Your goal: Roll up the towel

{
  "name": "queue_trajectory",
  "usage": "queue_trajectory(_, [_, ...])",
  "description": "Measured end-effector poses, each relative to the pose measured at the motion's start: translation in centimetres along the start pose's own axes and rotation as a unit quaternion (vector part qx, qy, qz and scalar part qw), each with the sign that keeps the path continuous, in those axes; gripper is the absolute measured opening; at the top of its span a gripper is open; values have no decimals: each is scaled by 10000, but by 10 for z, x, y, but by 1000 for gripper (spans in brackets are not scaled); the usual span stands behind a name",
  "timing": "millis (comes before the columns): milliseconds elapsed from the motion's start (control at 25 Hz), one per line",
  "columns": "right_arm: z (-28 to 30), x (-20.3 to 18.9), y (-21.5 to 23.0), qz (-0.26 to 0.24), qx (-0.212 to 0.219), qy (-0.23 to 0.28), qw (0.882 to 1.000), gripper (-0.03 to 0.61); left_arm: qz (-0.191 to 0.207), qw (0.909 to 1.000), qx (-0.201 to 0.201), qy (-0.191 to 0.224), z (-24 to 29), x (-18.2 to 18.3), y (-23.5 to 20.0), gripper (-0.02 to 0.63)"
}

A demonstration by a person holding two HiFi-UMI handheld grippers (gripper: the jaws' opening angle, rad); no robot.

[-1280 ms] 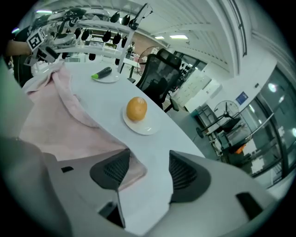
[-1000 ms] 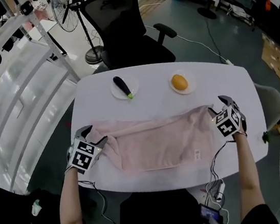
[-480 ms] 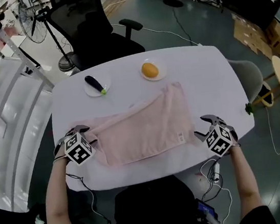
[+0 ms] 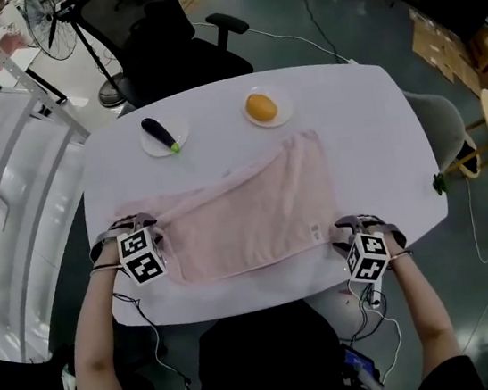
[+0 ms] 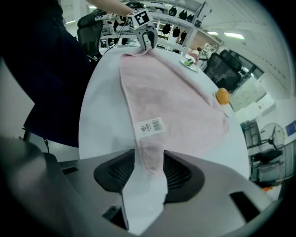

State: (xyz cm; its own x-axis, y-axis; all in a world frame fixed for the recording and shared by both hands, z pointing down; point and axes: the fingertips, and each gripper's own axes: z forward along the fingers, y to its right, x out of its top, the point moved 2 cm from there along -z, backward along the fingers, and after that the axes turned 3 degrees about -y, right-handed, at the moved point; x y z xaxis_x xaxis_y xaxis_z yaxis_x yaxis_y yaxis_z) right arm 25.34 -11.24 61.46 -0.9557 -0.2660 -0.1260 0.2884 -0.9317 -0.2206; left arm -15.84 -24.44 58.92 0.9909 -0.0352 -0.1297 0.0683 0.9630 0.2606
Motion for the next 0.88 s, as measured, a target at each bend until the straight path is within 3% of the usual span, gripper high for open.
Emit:
queue_trajectory(200, [9,-2,-9,-404,371,-81,9985,161,81,9998,167,-51,7,-1,2,71])
queue_trajectory(480, [10,-6,-10,-414,881,-3,9953,75,-199,9986,430,216,-12,-8,6,54])
queue_trajectory(560, [12,-7,-8,-558,834,-69,9949,41,-429,9971,548,323,-24,-15,6,54])
queue_trajectory(720, [2,-4,0,-771,627,-157,9949,37,-824,9918,840,502,-51,-35,7,53])
queue_trajectory(880, [-21,-1,19,-553,139,-82,9983,37,-1067,9857,1159,594,-80,-60,18,53])
